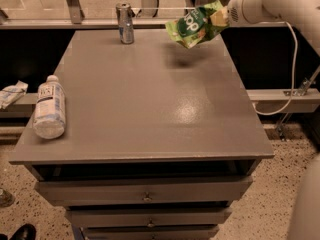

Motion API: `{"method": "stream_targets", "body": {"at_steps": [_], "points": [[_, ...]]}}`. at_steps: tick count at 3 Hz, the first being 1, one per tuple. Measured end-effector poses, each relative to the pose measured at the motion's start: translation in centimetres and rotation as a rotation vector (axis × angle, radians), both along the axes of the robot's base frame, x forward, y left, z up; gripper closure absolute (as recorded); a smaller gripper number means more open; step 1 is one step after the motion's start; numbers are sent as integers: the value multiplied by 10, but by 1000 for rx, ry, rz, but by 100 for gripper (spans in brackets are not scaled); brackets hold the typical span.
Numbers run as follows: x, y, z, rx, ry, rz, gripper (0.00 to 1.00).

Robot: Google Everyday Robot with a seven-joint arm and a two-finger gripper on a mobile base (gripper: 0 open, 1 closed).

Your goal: Move green rice chip bag near redbull can

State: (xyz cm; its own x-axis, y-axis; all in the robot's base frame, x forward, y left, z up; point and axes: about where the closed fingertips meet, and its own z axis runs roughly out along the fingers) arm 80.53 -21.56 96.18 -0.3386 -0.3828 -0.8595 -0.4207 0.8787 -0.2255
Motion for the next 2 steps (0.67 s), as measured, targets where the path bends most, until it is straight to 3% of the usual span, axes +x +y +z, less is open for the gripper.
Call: {"method": "stream_targets", "body": {"at_steps": [1, 2], "points": [[38, 10, -8, 20, -22, -42, 100], [65, 36, -27, 65, -10, -54, 100]]}}
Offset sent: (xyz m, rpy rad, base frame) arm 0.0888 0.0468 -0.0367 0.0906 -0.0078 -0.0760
